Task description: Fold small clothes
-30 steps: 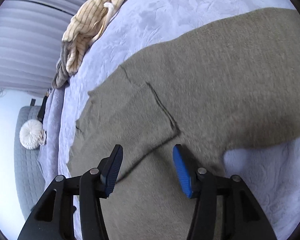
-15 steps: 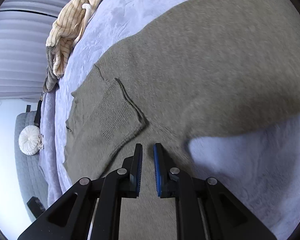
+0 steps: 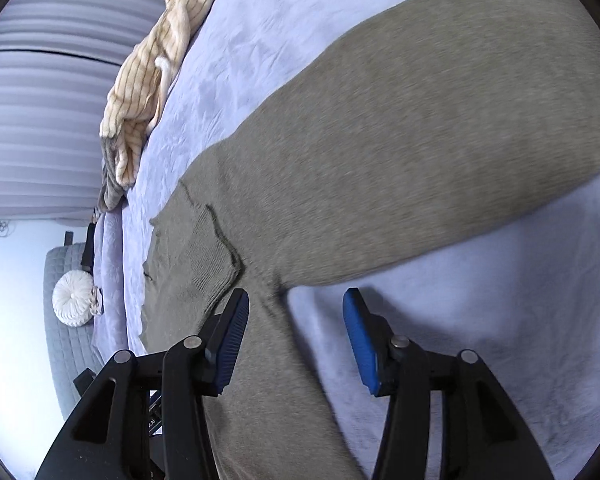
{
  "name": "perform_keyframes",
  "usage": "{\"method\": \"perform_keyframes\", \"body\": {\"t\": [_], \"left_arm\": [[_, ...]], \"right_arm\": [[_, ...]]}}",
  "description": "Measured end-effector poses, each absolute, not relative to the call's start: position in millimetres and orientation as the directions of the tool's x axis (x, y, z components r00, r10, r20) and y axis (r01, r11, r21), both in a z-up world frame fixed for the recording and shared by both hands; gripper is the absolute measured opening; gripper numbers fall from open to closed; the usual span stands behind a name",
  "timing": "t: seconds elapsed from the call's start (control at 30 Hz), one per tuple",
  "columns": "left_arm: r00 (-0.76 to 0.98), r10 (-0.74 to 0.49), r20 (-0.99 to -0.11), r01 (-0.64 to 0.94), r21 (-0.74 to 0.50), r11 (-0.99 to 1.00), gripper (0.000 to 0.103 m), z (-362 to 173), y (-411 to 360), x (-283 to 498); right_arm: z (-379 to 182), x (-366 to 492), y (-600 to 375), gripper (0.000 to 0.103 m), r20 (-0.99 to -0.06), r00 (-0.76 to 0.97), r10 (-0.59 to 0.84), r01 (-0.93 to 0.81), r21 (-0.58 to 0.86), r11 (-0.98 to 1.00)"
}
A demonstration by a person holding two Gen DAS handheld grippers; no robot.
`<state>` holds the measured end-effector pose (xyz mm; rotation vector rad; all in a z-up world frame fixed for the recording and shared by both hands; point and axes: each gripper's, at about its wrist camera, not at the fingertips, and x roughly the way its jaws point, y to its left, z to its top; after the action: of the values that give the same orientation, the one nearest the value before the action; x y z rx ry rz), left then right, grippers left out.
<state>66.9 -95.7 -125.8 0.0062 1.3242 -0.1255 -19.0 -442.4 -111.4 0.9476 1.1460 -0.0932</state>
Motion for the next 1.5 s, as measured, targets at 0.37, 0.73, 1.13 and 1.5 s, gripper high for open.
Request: {"method": "perform_keyframes", "body": {"t": [0.37, 0.73, 1.13, 1.5], "left_arm": [[0.233, -0.110, -0.966, 0.157, -0.075, 0.985, 0.102, -123, -146, 79], [0.205, -0.147, -0.968, 0.154, -0.116, 0.981, 0.102, -124, -169, 102], [0.203, -0.200, -0.959, 0.164, -0.168, 0.972, 0.102, -124, -182, 101], [0.297, -0.221, -0.929, 0.065, -0.211, 0.975, 0.102, -103, -99, 100]], "right_arm": [[-103, -48, -501, 0.054, -0.782, 0.541, 0.309, 0.561, 0.609, 0.561], [-96, -81, -552, 0.054, -0.774, 0.613, 0.158, 0.646, 0.606, 0.464], [-96, -53, -571, 0.018, -0.739, 0.661, 0.132, 0.643, 0.648, 0.410], [-36, 46, -469, 0.010, -0.683, 0.688, 0.246, 0.344, 0.605, 0.718]]}}
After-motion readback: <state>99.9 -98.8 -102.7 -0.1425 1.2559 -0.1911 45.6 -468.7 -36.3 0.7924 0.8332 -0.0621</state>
